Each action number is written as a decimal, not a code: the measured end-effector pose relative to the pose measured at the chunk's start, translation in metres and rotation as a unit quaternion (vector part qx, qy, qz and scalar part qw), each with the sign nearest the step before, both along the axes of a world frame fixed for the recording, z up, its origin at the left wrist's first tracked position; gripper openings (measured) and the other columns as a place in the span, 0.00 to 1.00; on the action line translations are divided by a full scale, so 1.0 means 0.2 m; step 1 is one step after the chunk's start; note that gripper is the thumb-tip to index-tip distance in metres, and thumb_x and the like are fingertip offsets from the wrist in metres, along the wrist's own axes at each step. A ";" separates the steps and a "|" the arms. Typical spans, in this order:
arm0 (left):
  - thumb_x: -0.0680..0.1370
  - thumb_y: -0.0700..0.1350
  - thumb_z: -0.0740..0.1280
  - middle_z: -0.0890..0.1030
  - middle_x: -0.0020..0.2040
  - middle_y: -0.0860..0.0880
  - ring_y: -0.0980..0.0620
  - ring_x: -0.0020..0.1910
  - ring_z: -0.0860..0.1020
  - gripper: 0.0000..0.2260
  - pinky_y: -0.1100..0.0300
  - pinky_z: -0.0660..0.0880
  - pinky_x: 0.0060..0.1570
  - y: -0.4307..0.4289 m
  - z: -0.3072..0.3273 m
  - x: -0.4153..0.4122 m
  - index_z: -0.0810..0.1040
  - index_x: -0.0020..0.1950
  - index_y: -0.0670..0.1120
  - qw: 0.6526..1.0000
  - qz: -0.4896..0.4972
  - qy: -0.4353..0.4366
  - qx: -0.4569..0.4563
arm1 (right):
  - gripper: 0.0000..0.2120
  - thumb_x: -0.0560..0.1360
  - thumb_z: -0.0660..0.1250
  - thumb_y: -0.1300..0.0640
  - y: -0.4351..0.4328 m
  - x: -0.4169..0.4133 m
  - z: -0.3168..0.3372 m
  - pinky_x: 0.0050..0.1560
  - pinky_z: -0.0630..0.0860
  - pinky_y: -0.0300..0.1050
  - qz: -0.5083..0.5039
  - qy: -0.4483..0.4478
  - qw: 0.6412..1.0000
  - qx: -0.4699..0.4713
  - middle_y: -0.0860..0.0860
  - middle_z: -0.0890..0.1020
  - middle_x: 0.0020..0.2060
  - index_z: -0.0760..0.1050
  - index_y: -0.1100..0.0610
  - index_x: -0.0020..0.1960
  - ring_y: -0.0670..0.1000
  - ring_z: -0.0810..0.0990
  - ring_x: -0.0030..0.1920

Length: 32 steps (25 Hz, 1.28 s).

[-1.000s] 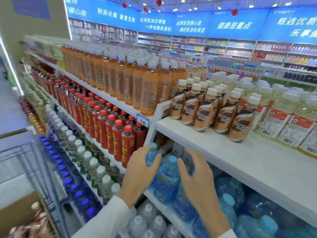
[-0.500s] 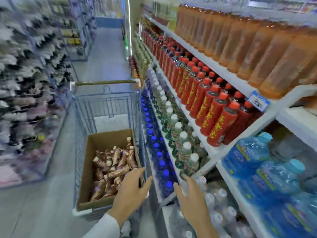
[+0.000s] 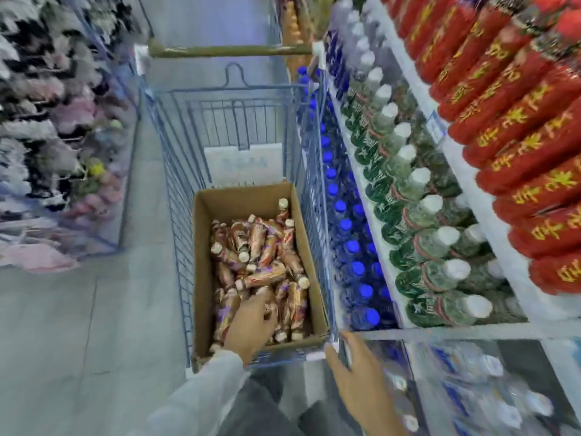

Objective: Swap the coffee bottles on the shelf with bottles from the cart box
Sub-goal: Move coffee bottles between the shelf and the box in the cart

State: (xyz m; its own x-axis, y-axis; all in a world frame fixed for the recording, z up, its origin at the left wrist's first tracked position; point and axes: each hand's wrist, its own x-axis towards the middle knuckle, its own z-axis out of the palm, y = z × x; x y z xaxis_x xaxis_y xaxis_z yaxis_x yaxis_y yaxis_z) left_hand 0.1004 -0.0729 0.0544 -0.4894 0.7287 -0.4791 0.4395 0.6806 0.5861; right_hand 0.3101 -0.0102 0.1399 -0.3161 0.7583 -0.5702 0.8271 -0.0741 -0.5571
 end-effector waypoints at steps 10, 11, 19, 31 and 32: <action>0.73 0.33 0.68 0.64 0.78 0.40 0.36 0.73 0.69 0.28 0.45 0.70 0.70 0.72 -0.87 -0.27 0.73 0.73 0.44 0.971 -0.239 0.016 0.002 | 0.13 0.75 0.72 0.47 0.08 -0.13 -0.27 0.65 0.67 0.34 -0.075 -0.029 0.994 -0.079 0.41 0.79 0.62 0.75 0.35 0.57 0.43 0.75 0.65; 0.72 0.33 0.69 0.64 0.78 0.38 0.35 0.74 0.67 0.27 0.44 0.68 0.72 0.73 -0.93 -0.27 0.74 0.71 0.43 0.966 -0.257 0.034 0.009 | 0.14 0.75 0.72 0.47 0.10 -0.14 -0.30 0.64 0.70 0.36 -0.080 -0.034 0.993 -0.079 0.40 0.79 0.62 0.75 0.33 0.56 0.43 0.76 0.64; 0.82 0.43 0.64 0.68 0.78 0.47 0.46 0.79 0.62 0.23 0.48 0.60 0.77 0.64 -1.01 -0.32 0.68 0.77 0.47 0.968 -0.214 0.080 0.099 | 0.19 0.74 0.72 0.44 0.13 -0.18 -0.35 0.48 0.65 0.20 -0.029 -0.072 0.992 -0.104 0.33 0.77 0.55 0.68 0.22 0.52 0.39 0.76 0.54; 0.77 0.57 0.71 0.82 0.63 0.50 0.48 0.63 0.79 0.19 0.48 0.75 0.63 0.17 -0.21 -0.31 0.77 0.67 0.56 0.814 0.444 -0.288 0.239 | 0.16 0.81 0.64 0.47 0.58 -0.69 -0.52 0.65 0.71 0.41 0.195 0.035 0.979 -0.040 0.40 0.77 0.63 0.72 0.46 0.68 0.41 0.74 0.63; 0.77 0.54 0.70 0.83 0.61 0.47 0.46 0.61 0.80 0.17 0.46 0.76 0.60 0.09 -0.17 -0.35 0.78 0.64 0.53 0.794 0.460 -0.293 0.270 | 0.18 0.81 0.64 0.50 0.63 -0.84 -0.58 0.66 0.70 0.41 0.235 0.043 0.971 -0.022 0.42 0.76 0.65 0.71 0.48 0.70 0.43 0.74 0.65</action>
State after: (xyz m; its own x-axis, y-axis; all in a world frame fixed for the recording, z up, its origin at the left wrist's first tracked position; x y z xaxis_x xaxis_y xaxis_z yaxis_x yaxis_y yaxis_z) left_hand 0.0297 -0.0552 0.0213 -0.7416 0.3685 -0.5606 -0.5536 0.1359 0.8216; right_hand 0.1423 0.1167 0.0229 -0.6700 0.4940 -0.5542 0.7252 0.2757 -0.6309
